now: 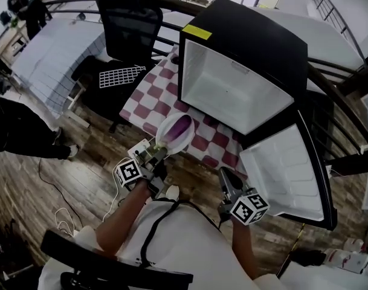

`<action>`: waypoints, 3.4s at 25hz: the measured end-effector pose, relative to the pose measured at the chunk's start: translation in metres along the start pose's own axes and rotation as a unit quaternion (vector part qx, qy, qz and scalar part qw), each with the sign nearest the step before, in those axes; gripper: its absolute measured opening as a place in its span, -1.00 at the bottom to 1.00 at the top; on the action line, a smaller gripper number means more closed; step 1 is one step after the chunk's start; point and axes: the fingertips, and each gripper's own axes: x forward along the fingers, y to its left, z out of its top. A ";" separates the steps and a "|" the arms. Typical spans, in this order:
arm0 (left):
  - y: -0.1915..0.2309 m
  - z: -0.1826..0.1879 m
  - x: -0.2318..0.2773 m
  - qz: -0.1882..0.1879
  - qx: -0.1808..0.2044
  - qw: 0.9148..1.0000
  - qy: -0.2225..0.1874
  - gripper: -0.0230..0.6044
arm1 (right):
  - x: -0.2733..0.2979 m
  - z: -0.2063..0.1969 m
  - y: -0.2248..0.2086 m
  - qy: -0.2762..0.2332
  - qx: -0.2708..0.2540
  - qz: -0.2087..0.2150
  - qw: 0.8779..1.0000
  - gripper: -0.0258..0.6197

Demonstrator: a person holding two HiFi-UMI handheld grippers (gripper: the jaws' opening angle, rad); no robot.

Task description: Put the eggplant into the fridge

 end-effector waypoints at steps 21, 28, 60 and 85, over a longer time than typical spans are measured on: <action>0.020 0.035 0.016 0.013 -0.002 1.000 0.027 -0.80 | 0.039 0.000 0.002 0.005 0.005 -0.022 1.000 -0.90; 0.025 0.040 0.030 0.028 0.004 0.999 0.023 -0.80 | 0.049 0.005 -0.003 0.006 0.011 -0.013 1.000 -0.90; 0.072 0.052 0.201 0.052 -0.003 0.998 0.023 -0.79 | 0.128 0.056 -0.091 0.091 -0.011 0.033 0.995 -0.90; 0.104 0.042 0.296 0.038 -0.023 0.999 0.018 -0.79 | 0.124 0.057 -0.131 0.124 -0.001 0.015 0.992 -0.90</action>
